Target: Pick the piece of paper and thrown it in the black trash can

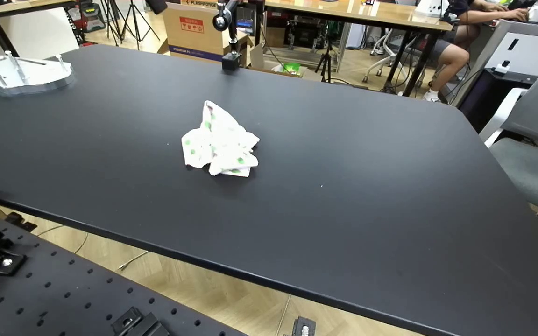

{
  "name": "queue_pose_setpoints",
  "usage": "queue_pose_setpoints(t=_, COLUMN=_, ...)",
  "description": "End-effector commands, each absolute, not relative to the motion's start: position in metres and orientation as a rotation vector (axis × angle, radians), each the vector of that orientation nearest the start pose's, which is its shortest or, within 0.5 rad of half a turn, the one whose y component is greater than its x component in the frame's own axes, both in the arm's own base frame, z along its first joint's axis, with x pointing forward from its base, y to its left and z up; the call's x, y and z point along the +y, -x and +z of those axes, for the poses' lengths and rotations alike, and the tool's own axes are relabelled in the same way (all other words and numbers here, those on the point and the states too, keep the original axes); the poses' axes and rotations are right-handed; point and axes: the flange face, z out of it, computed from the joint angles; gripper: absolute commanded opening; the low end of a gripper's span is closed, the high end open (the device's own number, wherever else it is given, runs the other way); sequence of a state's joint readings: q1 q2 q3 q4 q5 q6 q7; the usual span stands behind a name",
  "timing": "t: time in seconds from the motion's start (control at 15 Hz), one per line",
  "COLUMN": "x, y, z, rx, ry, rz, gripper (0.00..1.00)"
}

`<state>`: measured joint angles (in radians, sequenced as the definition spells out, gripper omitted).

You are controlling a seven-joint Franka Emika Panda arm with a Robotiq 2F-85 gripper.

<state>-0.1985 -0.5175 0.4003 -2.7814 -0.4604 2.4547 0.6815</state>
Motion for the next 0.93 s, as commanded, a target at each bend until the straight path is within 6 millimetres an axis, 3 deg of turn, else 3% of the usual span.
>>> queue_pose_setpoints(t=0.0, x=0.055, y=-0.37, z=0.36, rx=0.313, ry=3.482, rz=-0.554, gripper=1.0)
queue_pose_setpoints(t=0.47, x=0.032, y=-0.381, z=0.343, rx=0.345, ry=3.461, rz=-0.539, gripper=1.0)
queue_pose_setpoints(t=0.87, x=-0.013, y=-0.407, z=0.299, rx=0.183, ry=3.419, rz=-0.371, gripper=1.0)
